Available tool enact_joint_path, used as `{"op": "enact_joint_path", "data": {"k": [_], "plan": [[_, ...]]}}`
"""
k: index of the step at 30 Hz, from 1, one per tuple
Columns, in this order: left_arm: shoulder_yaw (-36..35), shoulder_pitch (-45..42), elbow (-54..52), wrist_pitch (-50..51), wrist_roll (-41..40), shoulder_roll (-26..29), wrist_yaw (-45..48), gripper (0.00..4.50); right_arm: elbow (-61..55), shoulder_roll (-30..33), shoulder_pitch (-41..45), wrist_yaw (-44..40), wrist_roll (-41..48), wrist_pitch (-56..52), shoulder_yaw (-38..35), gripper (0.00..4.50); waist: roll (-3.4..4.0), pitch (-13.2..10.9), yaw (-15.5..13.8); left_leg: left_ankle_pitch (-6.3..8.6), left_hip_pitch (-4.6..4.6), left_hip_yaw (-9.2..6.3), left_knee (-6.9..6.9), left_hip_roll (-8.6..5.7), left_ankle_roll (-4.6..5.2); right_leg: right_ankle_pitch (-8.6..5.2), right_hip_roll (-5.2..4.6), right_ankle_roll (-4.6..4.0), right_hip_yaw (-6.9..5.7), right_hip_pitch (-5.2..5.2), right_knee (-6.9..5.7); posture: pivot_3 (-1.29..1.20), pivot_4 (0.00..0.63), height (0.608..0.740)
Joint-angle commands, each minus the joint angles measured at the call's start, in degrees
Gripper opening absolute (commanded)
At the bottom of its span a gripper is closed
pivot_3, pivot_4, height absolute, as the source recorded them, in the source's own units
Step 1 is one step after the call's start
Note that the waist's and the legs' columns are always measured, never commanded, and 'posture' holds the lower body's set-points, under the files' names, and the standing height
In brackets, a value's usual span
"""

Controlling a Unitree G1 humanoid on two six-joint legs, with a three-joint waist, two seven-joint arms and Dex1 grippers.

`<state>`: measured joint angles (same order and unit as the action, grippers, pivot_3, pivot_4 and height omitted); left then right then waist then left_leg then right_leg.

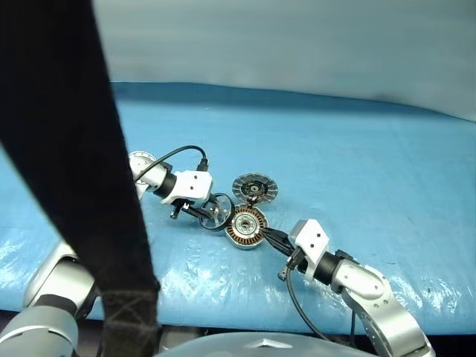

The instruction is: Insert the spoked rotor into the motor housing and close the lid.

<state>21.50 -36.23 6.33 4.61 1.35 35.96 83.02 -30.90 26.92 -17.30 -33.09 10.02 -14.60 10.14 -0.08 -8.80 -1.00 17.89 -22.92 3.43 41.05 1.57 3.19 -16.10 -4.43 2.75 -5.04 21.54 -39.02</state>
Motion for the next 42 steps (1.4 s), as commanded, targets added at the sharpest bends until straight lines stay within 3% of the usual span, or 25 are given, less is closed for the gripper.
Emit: {"op": "enact_joint_path", "data": {"k": [1, 11, 18, 42], "plan": [[-2.7, 0.7, -7.1, 3.1, -3.9, 0.4, -0.9, 1.33, 0.5, 0.0, -2.0, -1.1, 1.8, 4.4, -2.8, 0.0, 0.02, 0.0, 0.1, -0.01, 0.02, 0.0, 0.0, 0.0, -0.01, 0.0, 0.01, 0.0, 0.01, -0.01, -0.01, 0.0, 0.15, 0.74], [0.6, 3.0, -16.4, 10.4, -6.9, -1.0, -2.4, 1.33, 0.5, 0.5, -7.1, -0.9, 2.7, 5.8, -7.1, 0.0, 0.01, 0.0, -0.1, 0.0, 0.03, 0.02, 0.0, 0.01, -0.01, 0.0, 0.02, 0.0, 0.08, -0.01, 0.0, 0.0, 0.15, 0.74], [5.2, -0.3, -12.0, 12.1, -2.8, -5.9, -7.1, 1.33, 0.4, 0.0, -5.9, -0.8, 1.8, 5.8, -4.9, 0.0, 0.02, 0.0, -0.1, 0.0, 0.02, 0.02, 0.0, 0.0, 0.0, 0.0, 0.05, 0.0, 0.09, 0.0, 0.0, 0.0, 0.15, 0.74], [8.1, -3.0, -9.2, 10.0, 0.3, -3.6, -5.1, 1.33, 0.8, -1.0, -6.5, 1.2, 0.0, 5.9, -3.8, 0.0, 0.03, 0.0, 0.0, 0.0, 0.04, 0.09, -0.04, 0.01, 0.0, 0.0, 0.06, 0.0, 0.16, 0.04, 0.0, 0.0, 0.15, 0.74]]}}
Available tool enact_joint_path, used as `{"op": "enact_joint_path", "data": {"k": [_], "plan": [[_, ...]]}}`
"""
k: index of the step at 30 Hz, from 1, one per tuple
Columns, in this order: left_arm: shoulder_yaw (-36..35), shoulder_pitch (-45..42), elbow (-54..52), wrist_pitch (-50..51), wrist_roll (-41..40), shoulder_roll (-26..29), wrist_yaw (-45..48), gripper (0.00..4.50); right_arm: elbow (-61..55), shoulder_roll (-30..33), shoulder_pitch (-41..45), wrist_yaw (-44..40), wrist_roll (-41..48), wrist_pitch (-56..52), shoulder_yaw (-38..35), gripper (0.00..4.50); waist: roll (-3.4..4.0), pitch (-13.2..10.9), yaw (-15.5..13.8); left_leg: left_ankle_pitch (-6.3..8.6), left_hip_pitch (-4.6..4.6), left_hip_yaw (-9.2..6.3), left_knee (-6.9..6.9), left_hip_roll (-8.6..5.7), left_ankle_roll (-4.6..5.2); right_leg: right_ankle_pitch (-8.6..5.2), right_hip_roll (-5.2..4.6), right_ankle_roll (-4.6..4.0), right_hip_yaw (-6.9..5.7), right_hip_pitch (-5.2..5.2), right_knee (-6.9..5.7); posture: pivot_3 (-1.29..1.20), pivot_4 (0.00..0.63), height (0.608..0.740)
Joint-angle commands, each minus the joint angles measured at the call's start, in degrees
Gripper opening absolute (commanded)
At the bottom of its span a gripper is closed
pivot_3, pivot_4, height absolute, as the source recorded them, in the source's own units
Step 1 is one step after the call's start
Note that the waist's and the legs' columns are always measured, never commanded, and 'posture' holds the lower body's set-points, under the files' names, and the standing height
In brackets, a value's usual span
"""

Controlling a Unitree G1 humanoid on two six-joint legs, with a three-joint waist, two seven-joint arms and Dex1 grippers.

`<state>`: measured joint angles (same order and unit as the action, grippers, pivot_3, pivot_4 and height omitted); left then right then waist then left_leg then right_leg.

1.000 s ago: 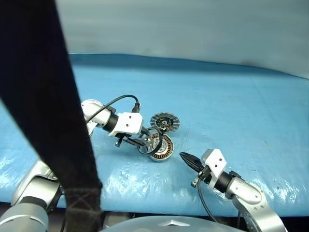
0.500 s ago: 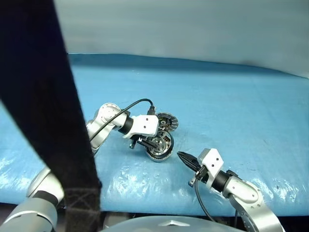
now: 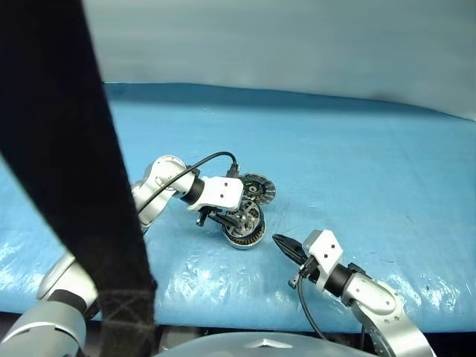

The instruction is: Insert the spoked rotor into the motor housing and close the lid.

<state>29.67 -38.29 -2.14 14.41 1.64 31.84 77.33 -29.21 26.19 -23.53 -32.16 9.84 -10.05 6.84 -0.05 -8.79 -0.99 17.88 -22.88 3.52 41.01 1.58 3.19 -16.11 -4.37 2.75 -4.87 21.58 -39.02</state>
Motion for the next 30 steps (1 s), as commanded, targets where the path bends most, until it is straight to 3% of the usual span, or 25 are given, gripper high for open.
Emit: {"op": "enact_joint_path", "data": {"k": [1, 15, 30], "plan": [[-0.2, -1.0, -1.1, 0.9, -0.4, 0.4, 0.9, 1.33, -0.9, -0.3, -0.3, 0.3, 0.1, 1.3, -0.5, 0.0, 0.0, 0.0, 0.0, 0.0, 0.0, 0.0, 0.0, 0.0, 0.0, 0.0, 0.0, 0.0, 0.0, 0.0, 0.0, 0.0, 0.15, 0.74], [-1.9, -3.0, -3.6, 3.2, -3.5, -0.4, 2.7, 1.33, 0.5, 0.2, 0.5, -0.1, -1.2, 2.0, 0.2, 0.0, 0.0, 0.0, -0.1, 0.0, -0.01, 0.0, 0.0, 0.0, 0.0, 0.0, 0.0, 0.0, 0.0, 0.01, 0.0, 0.0, 0.15, 0.74], [0.8, -3.3, -1.7, 0.8, 0.3, 0.7, 2.5, 1.33, 1.4, -0.2, 0.6, 0.3, -2.6, 2.6, 1.2, 0.0, 0.0, 0.0, -0.1, 0.0, -0.01, 0.01, 0.0, -0.01, 0.0, 0.0, 0.0, 0.0, 0.01, 0.01, 0.0, 0.0, 0.15, 0.74]]}}
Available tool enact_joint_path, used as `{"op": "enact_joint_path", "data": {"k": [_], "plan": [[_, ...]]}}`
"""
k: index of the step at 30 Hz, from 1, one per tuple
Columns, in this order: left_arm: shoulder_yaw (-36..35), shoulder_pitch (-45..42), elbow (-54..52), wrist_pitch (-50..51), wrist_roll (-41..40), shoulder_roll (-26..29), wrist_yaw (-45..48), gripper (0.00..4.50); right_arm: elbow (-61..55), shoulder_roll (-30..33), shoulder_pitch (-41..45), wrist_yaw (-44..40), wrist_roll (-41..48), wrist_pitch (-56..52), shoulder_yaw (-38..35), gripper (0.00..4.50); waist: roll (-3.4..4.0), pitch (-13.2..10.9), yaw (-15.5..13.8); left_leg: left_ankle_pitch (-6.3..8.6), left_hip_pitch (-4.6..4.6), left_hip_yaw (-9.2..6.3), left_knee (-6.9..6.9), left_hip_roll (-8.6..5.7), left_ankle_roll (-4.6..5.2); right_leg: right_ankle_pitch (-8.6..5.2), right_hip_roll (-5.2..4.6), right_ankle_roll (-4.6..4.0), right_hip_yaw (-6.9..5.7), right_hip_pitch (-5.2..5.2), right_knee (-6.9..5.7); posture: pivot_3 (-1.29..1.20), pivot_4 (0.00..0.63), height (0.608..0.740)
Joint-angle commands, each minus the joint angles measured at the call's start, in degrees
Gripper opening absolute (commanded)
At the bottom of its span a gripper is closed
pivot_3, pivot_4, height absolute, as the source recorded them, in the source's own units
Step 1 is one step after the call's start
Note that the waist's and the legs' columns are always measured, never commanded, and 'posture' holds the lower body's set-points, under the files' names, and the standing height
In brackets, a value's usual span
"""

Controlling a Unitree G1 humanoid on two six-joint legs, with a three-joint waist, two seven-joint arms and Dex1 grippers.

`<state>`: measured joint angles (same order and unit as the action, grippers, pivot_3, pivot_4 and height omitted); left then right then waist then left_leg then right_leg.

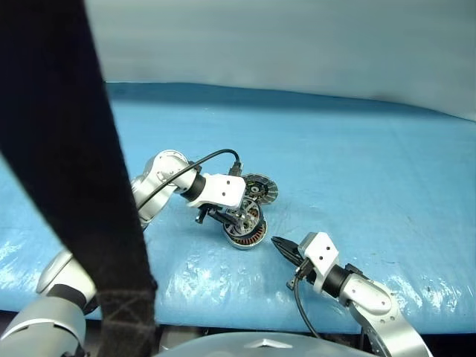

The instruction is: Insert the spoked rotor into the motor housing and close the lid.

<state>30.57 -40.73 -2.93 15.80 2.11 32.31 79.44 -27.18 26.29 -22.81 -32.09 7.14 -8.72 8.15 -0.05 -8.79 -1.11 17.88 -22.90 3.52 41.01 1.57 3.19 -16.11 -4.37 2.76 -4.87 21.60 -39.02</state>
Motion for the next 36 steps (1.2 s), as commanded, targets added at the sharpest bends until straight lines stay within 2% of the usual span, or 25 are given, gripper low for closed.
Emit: {"op": "enact_joint_path", "data": {"k": [1, 11, 18, 24, 26, 29, 36], "plan": [[0.2, -0.8, -0.8, -0.7, 0.1, 0.2, 0.5, 1.33, -0.7, -0.3, -0.1, 0.3, 0.0, 1.3, -0.1, 0.0, 0.0, 0.0, 0.0, 0.0, 0.0, 0.0, 0.0, 0.0, 0.0, 0.0, 0.0, 0.0, 0.0, 0.0, 0.0, 0.0, 0.15, 0.74], [1.3, -0.7, 1.2, -1.3, 1.6, -0.2, -0.5, 1.33, -0.5, -0.5, 0.0, 1.2, -1.0, 1.2, 0.4, 0.0, 0.0, 0.0, 0.0, 0.0, 0.0, 0.0, 0.0, 0.0, 0.0, 0.0, 0.0, 0.0, 0.0, 0.0, 0.0, 0.0, 0.15, 0.74], [0.4, -1.5, 2.1, -3.3, 3.1, -0.9, -2.8, 3.57, -0.2, -0.6, 0.0, 1.3, -1.2, 1.2, 0.6, 0.0, 0.0, 0.0, 0.0, 0.0, 0.0, 0.0, 0.0, 0.0, 0.0, 0.0, 0.0, 0.0, 0.0, 0.0, 0.0, 0.0, 0.15, 0.74], [-4.5, -1.7, -3.2, 0.1, -4.0, -1.9, -1.8, 3.57, 0.2, -0.8, 0.3, 0.7, -0.8, 1.6, 0.9, 0.0, 0.0, 0.0, 0.0, 0.0, -0.01, 0.0, 0.01, 0.01, 0.0, 0.0, 0.0, 0.0, 0.0, 0.0, 0.01, 0.0, 0.15, 0.74], [-6.2, 0.0, -6.4, 1.4, -7.6, -1.4, -0.7, 3.57, 0.2, -0.8, 0.4, 0.6, -0.7, 1.9, 1.0, 0.0, 0.0, 0.0, 0.1, 0.0, -0.01, 0.0, 0.0, 0.02, 0.0, 0.0, 0.0, 0.0, 0.01, 0.0, 0.01, 0.0, 0.15, 0.74], [-7.0, 3.2, -8.8, 1.5, -8.9, 1.2, -0.3, 3.57, -0.2, -0.9, 0.8, 0.4, -0.7, 2.5, 1.2, 0.0, 0.05, 0.0, 0.4, 0.0, 0.0, 0.0, -0.01, 0.03, 0.0, 0.0, -0.01, 0.0, 0.03, 0.01, 0.01, 0.0, 0.15, 0.74], [-17.0, 14.9, -7.9, 1.9, -11.3, 2.0, -12.0, 3.57, -3.9, -1.2, 4.4, -1.6, 1.7, 0.4, 2.5, 0.0, 0.07, 0.0, 0.2, -0.02, 0.11, 0.0, 0.0, 0.05, -0.03, 0.0, -0.02, -0.01, 0.06, -0.05, -0.03, 0.0, 0.15, 0.74]]}}
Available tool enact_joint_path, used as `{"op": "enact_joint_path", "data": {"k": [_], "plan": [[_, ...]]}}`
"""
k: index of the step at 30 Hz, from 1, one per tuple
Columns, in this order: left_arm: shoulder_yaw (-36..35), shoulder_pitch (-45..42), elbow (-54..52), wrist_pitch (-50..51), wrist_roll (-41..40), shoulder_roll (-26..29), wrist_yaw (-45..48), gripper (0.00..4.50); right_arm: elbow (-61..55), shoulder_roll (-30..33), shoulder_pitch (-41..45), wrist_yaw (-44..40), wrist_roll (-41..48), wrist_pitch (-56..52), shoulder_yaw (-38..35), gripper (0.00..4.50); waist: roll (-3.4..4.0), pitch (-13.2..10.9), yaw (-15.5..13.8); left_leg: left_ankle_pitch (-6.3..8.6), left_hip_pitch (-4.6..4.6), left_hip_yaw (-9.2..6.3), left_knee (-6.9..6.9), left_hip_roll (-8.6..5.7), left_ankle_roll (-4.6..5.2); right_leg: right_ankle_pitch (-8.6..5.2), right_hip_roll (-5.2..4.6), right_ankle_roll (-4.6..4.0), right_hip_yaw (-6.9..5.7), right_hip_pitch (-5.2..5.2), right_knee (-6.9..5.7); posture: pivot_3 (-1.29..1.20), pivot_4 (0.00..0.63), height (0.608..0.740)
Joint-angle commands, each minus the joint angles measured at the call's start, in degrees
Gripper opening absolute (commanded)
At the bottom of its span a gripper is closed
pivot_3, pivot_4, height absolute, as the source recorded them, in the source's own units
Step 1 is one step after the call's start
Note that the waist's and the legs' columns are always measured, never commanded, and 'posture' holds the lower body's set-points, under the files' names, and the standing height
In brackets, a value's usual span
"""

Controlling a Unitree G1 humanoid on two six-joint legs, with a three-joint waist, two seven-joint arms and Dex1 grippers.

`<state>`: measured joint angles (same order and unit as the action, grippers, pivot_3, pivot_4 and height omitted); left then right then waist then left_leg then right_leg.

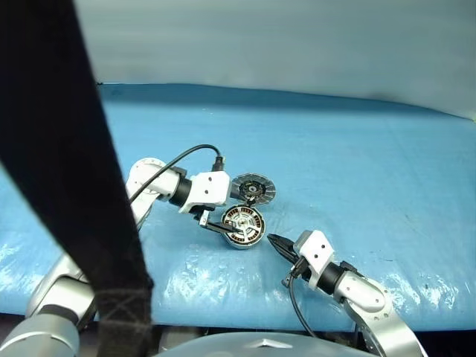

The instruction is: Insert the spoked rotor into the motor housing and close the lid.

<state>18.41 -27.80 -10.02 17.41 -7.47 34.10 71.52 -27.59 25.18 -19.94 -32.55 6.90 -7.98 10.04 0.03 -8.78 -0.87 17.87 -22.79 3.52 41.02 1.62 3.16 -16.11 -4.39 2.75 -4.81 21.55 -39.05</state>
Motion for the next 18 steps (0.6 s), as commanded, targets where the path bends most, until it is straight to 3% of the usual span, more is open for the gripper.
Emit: {"op": "enact_joint_path", "data": {"k": [1, 9, 18], "plan": [[-6.2, 3.5, -1.4, 1.2, -2.9, 0.1, -5.2, 3.57, -3.7, -0.1, 2.5, -1.6, 2.3, -1.0, 1.1, 0.0, 0.0, 0.0, 0.0, 0.0, 0.02, 0.0, 0.0, 0.0, 0.0, 0.0, -0.01, 0.0, 0.0, -0.02, 0.0, 0.0, 0.15, 0.74], [-11.5, 16.7, -3.6, -5.3, -7.7, -3.7, -11.3, 3.57, 1.2, -1.0, 12.1, -4.9, 3.1, -3.0, 5.4, 0.0, 0.0, 0.0, 0.1, 0.02, 0.02, 0.0, -0.04, -0.02, 0.04, 0.02, -0.06, -0.01, -0.01, -0.03, 0.08, 0.0, 0.15, 0.74], [-9.5, 23.4, -4.6, -5.7, -6.2, -5.6, -16.7, 3.57, 13.9, -4.1, 19.1, -4.9, 1.5, -1.3, 6.5, 0.0, 0.01, 0.0, 0.0, 0.02, 0.09, -0.02, -0.04, -0.03, 0.04, 0.05, -0.07, -0.05, -0.07, -0.08, 0.08, 0.0, 0.15, 0.74]]}}
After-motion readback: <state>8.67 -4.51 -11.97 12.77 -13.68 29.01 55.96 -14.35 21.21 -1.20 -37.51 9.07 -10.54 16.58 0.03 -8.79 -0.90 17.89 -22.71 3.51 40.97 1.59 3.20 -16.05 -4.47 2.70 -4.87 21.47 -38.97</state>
